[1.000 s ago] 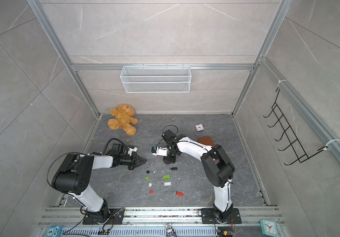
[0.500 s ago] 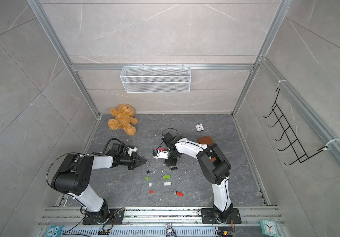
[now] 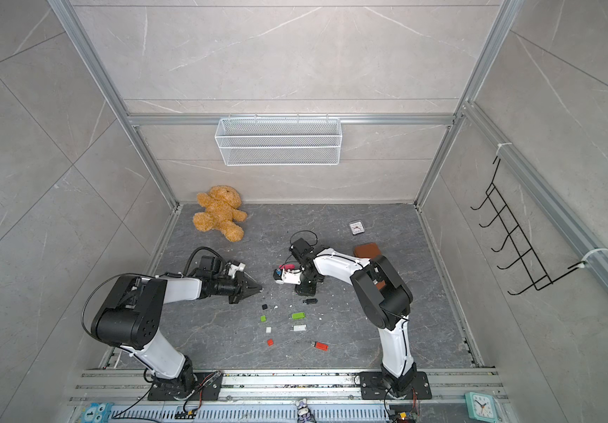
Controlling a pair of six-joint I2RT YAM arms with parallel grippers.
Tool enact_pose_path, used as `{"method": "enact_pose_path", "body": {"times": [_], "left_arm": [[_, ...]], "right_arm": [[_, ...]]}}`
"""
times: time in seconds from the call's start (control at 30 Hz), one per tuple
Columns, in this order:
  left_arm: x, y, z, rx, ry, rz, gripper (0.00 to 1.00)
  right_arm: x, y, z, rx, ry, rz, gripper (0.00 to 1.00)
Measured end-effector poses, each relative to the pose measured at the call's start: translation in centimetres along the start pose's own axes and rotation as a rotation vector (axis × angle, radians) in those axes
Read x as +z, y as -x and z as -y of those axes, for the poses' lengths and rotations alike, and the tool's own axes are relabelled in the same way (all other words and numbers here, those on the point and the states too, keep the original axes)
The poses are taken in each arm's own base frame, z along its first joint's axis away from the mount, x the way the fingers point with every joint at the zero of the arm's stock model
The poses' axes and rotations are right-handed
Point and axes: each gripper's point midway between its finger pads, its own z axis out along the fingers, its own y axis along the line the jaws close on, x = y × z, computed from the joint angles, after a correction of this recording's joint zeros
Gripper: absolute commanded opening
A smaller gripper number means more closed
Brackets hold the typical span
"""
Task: Close the usb drive cover
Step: Pick up the USB drive from the center of the board.
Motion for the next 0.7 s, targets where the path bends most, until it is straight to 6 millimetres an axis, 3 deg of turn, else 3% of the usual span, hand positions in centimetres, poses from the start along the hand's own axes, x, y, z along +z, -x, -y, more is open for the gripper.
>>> {"method": "enact_pose_path", "body": {"times": [0.13,0.33,0.7], "left_arm": [[-0.1,0.0,0.1,0.003,-0.001,0.001,0.04],[-0.3,0.1,0.8,0.018,-0.009,0.009,0.04],[-1.1,0.1,3.5,0.107,-0.046,0.038,0.04]], "right_arm": [[0.0,0.3,-0.2,-0.003,0.006,0.012,0.14],[-0.3,1.1,-0.7,0.042,0.010,0.064,0.12],[-4.3,7.6,-1.3,0.096,-0.039,0.312,0.12]]}}
